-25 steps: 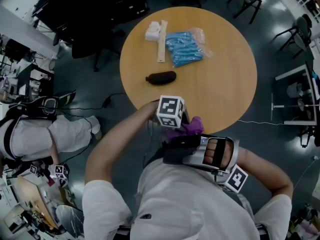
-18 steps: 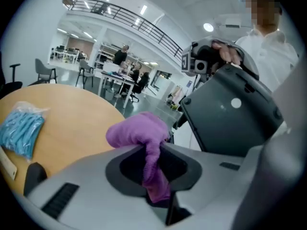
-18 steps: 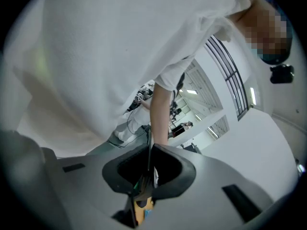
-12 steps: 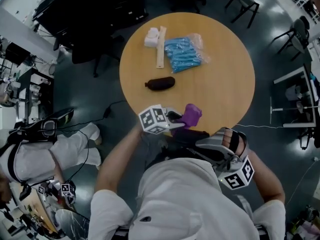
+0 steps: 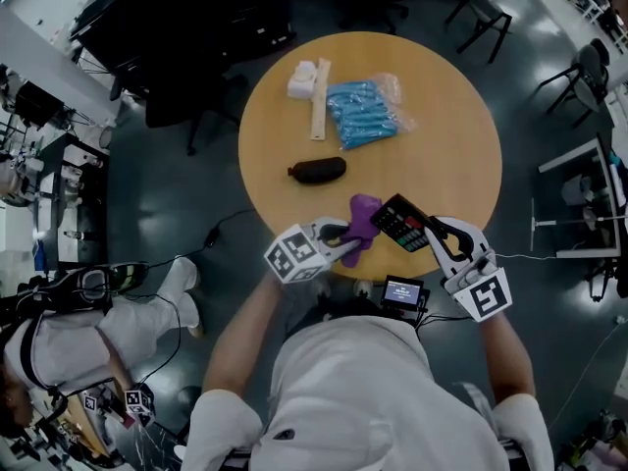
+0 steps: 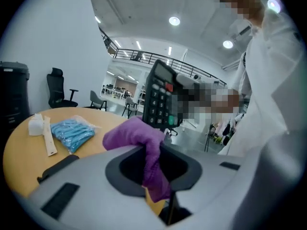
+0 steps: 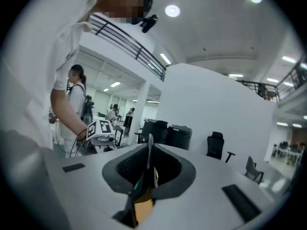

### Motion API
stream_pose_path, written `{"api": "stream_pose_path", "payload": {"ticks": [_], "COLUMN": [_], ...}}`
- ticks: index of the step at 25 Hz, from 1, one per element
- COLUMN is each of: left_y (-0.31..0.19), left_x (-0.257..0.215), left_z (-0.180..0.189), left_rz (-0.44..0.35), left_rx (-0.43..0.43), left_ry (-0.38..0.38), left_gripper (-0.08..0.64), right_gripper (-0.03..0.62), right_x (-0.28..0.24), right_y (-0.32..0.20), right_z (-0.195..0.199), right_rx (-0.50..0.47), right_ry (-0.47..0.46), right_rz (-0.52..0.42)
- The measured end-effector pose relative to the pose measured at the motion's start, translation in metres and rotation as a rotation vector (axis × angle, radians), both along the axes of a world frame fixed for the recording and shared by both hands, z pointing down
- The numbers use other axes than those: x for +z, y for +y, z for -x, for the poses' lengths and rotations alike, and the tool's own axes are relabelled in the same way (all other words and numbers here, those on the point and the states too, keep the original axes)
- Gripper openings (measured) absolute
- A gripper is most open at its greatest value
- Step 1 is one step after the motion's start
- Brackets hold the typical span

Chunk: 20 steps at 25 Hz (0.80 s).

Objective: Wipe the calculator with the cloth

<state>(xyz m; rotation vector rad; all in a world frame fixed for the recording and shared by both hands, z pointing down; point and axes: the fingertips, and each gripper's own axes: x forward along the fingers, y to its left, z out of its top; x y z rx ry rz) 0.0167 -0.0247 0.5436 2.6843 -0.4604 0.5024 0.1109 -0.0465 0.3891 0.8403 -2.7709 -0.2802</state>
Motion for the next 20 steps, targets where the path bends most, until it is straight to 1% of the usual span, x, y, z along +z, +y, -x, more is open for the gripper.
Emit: {"api": "stream_pose_path", "payload": {"ticks": [3,6,10,13,16,20], "left_y": [0.001,0.002,0.007,0.011,0.015,0.018], "left_x": [-0.002,-0.002,0.000,-0.001,-0.005,-0.006], "left_z": [0.000,0.001,0.001,0.003,0.005,0.006], "left_rz": [-0.013,-0.005,0.015,0.016,0.005,0.003], "left_rx": [-0.035,-0.063,-0.080,-0.104,-0.140,-0.198], "left_ry": [0.021,0.044,0.055,0.067,0.080,0.090], "left_gripper": [0.069,0.069,0.069,0.069,0.071,0.069], "right_gripper": [0.049,0.049,0.049,0.049,0.049,0.049], "right_x": [0.017,0.042,0.084,0.121,0.160,0.209], "right_y": [-0.024,-0.040,-0.058,-0.071,-0.080,-0.084], "right_z": [-0.021,-0.037,-0.057,-0.071,-0.082,-0.093], "right_rx": [0.105,0.174,0.260,0.322,0.363,0.402], "right_ry": [-0.117,-0.173,-0.219,-0.230,-0.229,-0.254], "right_rz": [0.113,0.205,0.312,0.384,0.457,0.558]}}
